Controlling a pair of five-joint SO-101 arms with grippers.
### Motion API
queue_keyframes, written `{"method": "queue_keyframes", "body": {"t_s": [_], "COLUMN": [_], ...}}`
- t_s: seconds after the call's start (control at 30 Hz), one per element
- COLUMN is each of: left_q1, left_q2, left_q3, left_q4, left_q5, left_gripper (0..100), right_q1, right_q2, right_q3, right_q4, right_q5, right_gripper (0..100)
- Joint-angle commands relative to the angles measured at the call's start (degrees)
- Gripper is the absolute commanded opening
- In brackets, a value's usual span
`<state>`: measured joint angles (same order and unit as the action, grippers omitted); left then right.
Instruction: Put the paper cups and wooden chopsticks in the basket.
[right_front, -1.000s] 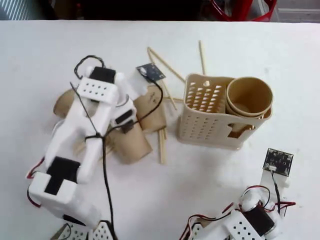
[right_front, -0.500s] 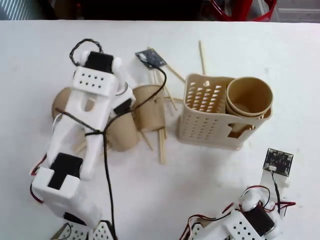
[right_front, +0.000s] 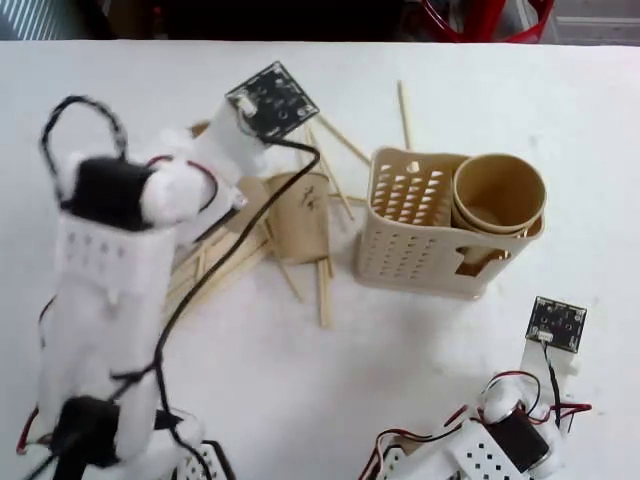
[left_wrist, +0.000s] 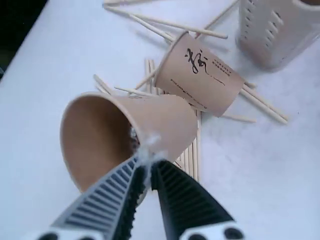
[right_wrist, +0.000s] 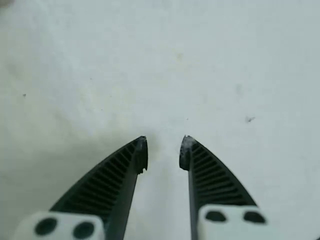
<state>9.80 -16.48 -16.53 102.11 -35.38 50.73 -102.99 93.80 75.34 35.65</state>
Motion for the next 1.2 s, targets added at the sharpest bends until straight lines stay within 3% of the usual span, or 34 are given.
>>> {"method": "queue_keyframes", "body": {"t_s": [0.0, 0.23, 0.47, 0.6, 1.0, 1.17], "left_q1": [3.82, 24.31, 37.23, 38.81, 38.81, 38.9], "left_q2": [-7.52, -7.6, 4.7, 12.79, 24.57, 24.66], "left_q3": [-8.09, -19.52, -19.96, -19.96, -24.44, -24.79], "left_q4": [-2.46, -10.99, -22.95, -26.55, -26.2, -26.46], "left_q5": [4.31, 11.78, 12.22, 12.22, 12.13, 12.13], "left_gripper": [2, 2, 2, 2, 3, 16], "right_q1": [-0.04, -0.04, -0.04, -0.04, -0.04, -0.04], "right_q2": [-0.22, -0.22, -0.22, -0.22, -0.31, -0.31], "right_q3": [-0.44, -0.35, -0.35, -0.35, -0.35, -0.35], "right_q4": [-1.01, -1.01, -1.01, -1.01, -1.01, -1.01], "right_q5": [0.35, 0.35, 0.09, 0.09, 0.09, 0.18], "right_gripper": [12.2, 12.1, 12.0, 12.0, 12.0, 12.0]}}
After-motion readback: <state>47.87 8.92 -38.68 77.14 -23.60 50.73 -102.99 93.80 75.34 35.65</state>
